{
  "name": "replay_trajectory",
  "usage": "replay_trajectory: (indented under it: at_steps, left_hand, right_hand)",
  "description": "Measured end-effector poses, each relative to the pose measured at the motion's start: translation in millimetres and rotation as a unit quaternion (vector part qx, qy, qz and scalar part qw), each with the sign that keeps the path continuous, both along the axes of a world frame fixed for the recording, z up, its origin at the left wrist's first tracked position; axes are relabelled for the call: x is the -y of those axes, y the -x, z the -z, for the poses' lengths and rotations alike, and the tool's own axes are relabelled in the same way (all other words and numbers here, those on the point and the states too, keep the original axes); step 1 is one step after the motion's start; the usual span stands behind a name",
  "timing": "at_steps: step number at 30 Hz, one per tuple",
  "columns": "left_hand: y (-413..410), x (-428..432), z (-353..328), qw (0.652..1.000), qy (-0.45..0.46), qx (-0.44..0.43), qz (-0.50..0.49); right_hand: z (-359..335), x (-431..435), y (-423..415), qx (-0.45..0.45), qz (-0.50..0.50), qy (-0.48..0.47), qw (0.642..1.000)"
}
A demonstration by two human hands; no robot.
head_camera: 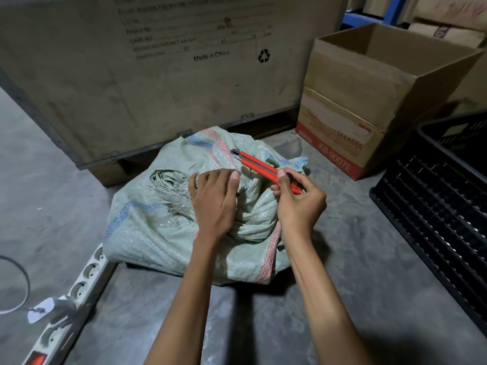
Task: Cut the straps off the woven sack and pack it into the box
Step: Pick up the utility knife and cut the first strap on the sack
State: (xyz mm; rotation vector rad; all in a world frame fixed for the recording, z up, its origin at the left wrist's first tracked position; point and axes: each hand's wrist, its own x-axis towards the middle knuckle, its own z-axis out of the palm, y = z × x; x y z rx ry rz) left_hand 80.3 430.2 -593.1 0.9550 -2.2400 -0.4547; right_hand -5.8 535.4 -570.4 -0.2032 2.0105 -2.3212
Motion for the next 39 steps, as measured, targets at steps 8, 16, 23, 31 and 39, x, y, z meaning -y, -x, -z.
replay_trajectory:
  at_steps: [8, 16, 23, 31, 39]
  left_hand:
    - [-2, 9, -29, 0.936, -0.265, -0.195, 0.124]
    - [-13, 20, -58, 0.846, -0.421, -0.291, 0.148]
    - [-22, 29, -63, 0.818, -0.463, -0.262, 0.220]
    - [-32, 36, -63, 0.785, -0.512, -0.230, 0.262]
    - [-32, 41, -56, 0.757, -0.550, -0.237, 0.259]
  right_hand:
    - [-17, 16, -17, 0.071, -0.067, 0.020, 0.995]
    - [-32, -2, -25, -0.125, -0.172, -0.152, 0.965]
    - [-56, -14, -7, -0.308, -0.283, -0.363, 0.833]
    - [-68, -10, -13, -0.385, -0.365, -0.339, 0.777]
    - [-62, -12, -15, -0.431, -0.325, -0.406, 0.737]
